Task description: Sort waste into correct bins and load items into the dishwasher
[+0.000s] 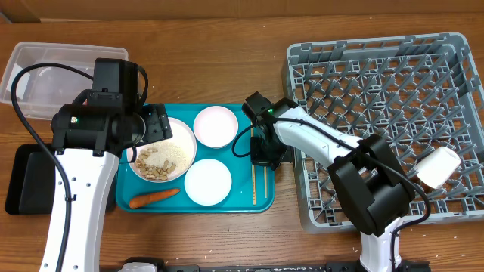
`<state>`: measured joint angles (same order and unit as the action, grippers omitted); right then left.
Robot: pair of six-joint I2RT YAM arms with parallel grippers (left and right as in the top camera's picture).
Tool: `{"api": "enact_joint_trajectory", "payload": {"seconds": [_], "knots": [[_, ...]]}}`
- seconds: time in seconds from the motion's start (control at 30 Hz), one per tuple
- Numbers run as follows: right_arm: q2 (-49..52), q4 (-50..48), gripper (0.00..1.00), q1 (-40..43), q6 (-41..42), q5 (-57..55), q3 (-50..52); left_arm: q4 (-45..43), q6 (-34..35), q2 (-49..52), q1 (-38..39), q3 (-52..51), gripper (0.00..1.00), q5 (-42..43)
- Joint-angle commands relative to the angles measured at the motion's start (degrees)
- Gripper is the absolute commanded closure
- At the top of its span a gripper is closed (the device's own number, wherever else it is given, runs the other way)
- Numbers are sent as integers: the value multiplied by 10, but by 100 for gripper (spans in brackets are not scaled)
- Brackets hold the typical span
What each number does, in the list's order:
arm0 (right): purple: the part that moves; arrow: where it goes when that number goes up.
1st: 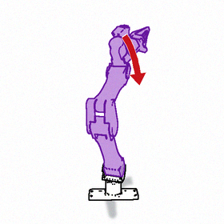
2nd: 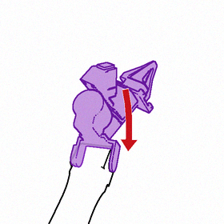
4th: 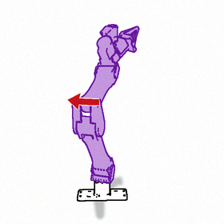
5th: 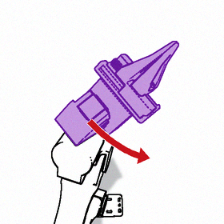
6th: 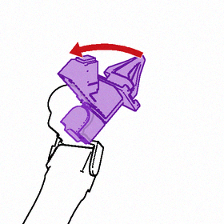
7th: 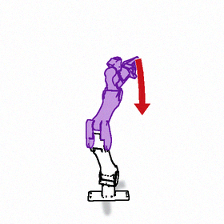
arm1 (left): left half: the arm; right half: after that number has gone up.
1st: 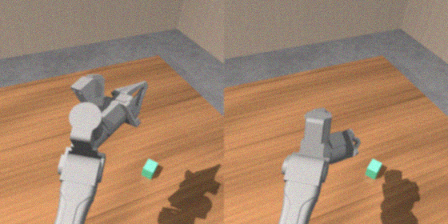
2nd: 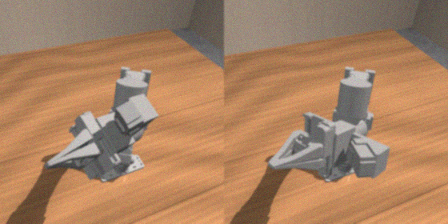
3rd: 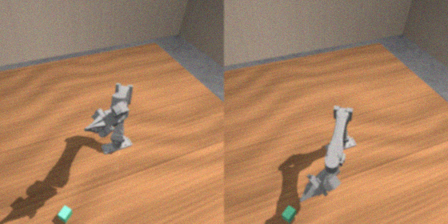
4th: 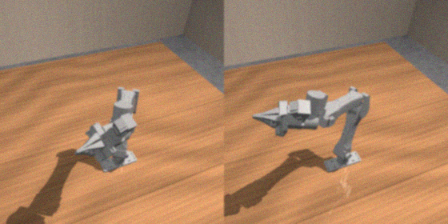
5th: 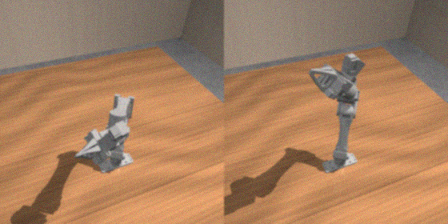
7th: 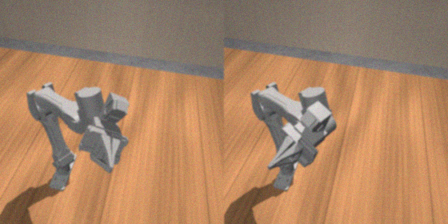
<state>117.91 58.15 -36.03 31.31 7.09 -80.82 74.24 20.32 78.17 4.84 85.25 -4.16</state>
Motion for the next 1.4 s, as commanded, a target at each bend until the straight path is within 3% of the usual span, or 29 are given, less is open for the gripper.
{"api": "enact_joint_trajectory", "payload": {"seconds": [0.0,0.23,0.43,0.6,0.77,1.2,1.37], "knots": [[10,-2,96,0,2,-8,21,1,-10,-2,-2,2,21,-9],[-27,48,96,0,-34,-7,-14,1,-10,-2,-2,2,21,-9],[-142,93,96,16,-74,-22,-45,1,-10,-2,-2,2,21,-9],[-234,154,96,55,-110,-83,-45,1,-10,-2,-2,2,21,-9],[-252,214,96,95,-176,-85,-40,1,-10,-2,-2,2,21,-9],[-250,123,96,106,-193,-104,114,4,-10,-2,-2,2,21,-9],[-252,125,68,106,-193,-105,101,3,-10,-2,-2,2,21,-9]]}}
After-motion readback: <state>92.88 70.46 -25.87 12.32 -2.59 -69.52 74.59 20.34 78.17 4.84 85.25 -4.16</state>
